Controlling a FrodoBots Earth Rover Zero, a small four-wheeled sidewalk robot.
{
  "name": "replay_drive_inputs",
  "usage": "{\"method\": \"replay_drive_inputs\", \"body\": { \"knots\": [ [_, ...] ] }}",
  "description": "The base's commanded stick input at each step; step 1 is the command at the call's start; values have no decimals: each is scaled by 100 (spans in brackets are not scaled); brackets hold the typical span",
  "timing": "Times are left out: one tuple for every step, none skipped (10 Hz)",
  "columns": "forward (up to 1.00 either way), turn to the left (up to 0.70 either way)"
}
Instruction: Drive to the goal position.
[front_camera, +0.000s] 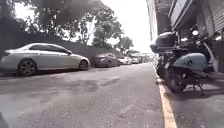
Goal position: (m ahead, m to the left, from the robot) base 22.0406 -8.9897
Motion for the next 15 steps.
{"method": "replay_drive_inputs", "body": {
  "knots": [
    [45, 0],
    [45, 0],
    [45, 0],
    [45, 0],
    [45, 0],
    [45, 0],
    [45, 0],
    [45, 0],
    [45, 0],
    [45, 0],
    [45, 0],
    [45, 0],
    [45, 0],
    [45, 0],
    [45, 0]
  ]
}}
